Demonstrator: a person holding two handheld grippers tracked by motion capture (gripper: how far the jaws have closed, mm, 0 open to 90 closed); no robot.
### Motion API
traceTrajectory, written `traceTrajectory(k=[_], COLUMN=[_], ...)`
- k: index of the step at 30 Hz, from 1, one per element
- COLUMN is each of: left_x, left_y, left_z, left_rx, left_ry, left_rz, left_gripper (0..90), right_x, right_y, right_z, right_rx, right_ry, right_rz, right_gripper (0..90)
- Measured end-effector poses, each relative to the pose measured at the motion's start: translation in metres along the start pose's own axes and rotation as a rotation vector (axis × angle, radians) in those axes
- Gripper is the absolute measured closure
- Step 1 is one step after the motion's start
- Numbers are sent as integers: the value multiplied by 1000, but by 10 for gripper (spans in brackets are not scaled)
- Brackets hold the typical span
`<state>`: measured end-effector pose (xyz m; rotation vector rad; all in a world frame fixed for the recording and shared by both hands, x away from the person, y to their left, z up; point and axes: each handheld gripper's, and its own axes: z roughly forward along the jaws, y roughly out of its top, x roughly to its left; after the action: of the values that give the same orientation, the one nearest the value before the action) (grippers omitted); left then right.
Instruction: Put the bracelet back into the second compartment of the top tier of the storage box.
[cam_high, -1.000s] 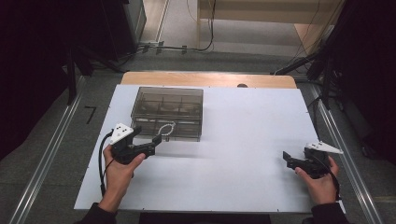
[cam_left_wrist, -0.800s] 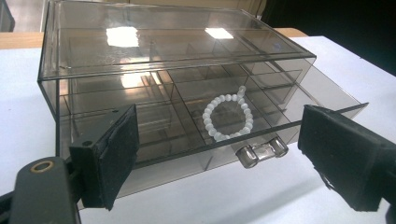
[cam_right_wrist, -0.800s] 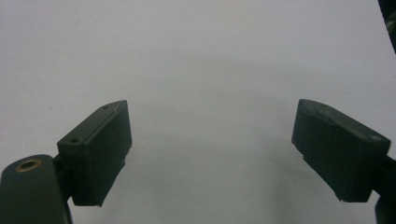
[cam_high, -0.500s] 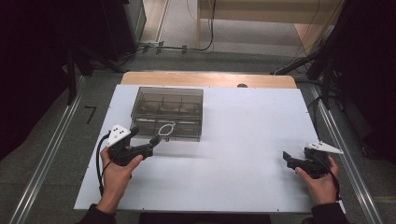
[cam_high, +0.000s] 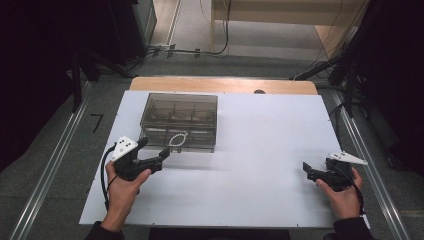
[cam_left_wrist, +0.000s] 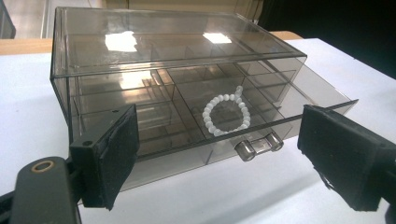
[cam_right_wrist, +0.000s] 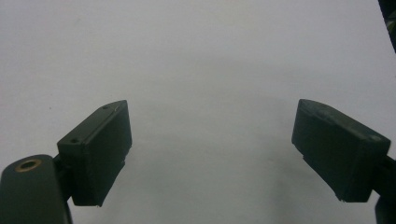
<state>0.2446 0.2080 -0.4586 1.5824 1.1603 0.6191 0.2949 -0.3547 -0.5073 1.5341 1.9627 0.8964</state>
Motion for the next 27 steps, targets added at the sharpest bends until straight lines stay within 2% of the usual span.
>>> traceTrajectory(k=[16,27], left_x=[-2,-2], left_y=[-2,-9], left_z=[-8,-17], left_rx=[-8,8], left_ry=[-9,-18], left_rz=[4,3], left_gripper=[133,133], right_x=[0,0], right_y=[0,0], right_z=[0,0], right_rx=[0,2], right_ry=[-1,0], right_rz=[1,0], right_gripper=[105,105])
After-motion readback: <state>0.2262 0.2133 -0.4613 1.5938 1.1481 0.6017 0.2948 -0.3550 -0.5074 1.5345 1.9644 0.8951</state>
